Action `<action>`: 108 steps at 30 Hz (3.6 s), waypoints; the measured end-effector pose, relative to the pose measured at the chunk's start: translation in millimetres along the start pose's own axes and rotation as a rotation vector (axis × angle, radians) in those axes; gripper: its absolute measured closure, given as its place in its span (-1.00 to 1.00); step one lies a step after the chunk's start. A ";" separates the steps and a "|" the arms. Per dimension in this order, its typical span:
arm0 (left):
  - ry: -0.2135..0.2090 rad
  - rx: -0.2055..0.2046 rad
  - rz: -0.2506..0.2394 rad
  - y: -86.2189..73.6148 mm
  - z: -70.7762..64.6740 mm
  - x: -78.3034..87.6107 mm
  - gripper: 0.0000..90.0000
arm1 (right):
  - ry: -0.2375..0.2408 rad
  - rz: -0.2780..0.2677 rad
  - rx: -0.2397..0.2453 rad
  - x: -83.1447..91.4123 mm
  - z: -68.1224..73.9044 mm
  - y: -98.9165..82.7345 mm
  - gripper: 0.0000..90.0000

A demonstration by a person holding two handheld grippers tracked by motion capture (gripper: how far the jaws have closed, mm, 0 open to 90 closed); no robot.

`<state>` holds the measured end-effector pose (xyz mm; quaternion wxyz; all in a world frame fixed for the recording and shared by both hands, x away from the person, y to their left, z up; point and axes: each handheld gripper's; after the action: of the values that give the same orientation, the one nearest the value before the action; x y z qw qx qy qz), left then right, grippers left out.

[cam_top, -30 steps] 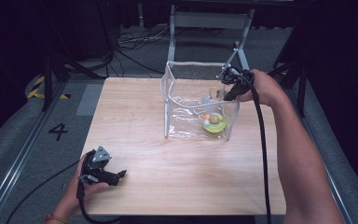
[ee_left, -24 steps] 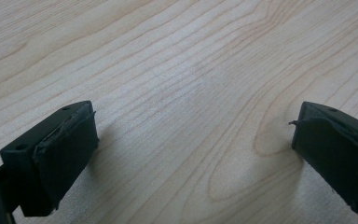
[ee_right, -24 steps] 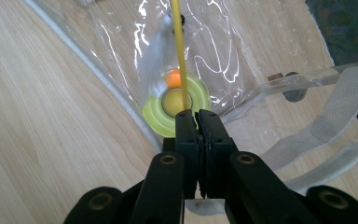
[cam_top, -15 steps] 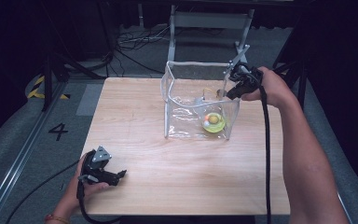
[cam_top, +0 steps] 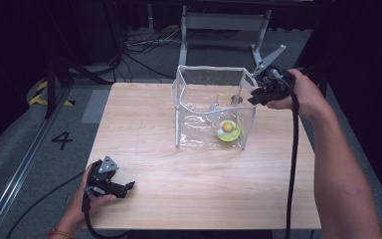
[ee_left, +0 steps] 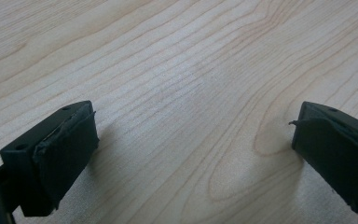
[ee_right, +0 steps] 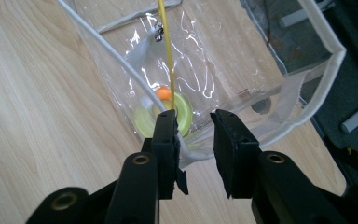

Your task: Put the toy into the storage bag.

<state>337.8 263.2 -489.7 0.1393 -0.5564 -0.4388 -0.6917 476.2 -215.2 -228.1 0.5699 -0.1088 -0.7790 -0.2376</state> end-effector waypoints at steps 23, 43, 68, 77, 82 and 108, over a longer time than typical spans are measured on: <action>-0.002 0.003 0.000 -0.1 -0.2 -0.1 -0.99 | -0.128 -0.081 -0.068 17.0 18.1 -49.7 -0.21; -0.002 0.005 -0.003 -0.1 -0.3 -0.3 -0.99 | -0.154 -0.128 -0.079 -21.0 54.9 -102.0 -0.38; -0.002 0.004 0.000 -0.1 -0.3 -0.1 -0.99 | -0.146 -0.117 -0.154 -120.3 97.3 -173.7 -0.54; -0.002 0.004 -0.002 -0.1 -0.3 -0.2 -0.99 | -0.124 -0.191 -0.238 -150.4 108.3 -214.1 -0.55; -0.002 0.004 -0.001 -0.1 -0.3 -0.1 -0.99 | -0.102 -0.240 -0.329 -164.7 110.3 -241.1 -0.56; 0.003 0.009 0.000 0.0 -0.6 0.0 -0.99 | 0.001 -0.245 -0.595 -184.4 106.9 -275.7 -0.70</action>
<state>337.4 262.7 -489.8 0.1424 -0.5548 -0.4417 -0.6906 325.7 -381.7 -494.6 0.4806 -0.1759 -0.6825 -0.5218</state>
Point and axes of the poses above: each handheld gripper's, and its own axes: x roughly backward along the jaws, y roughly out of its top, z roughly to its left, and after that the axes turned 14 degrees about z, right-handed
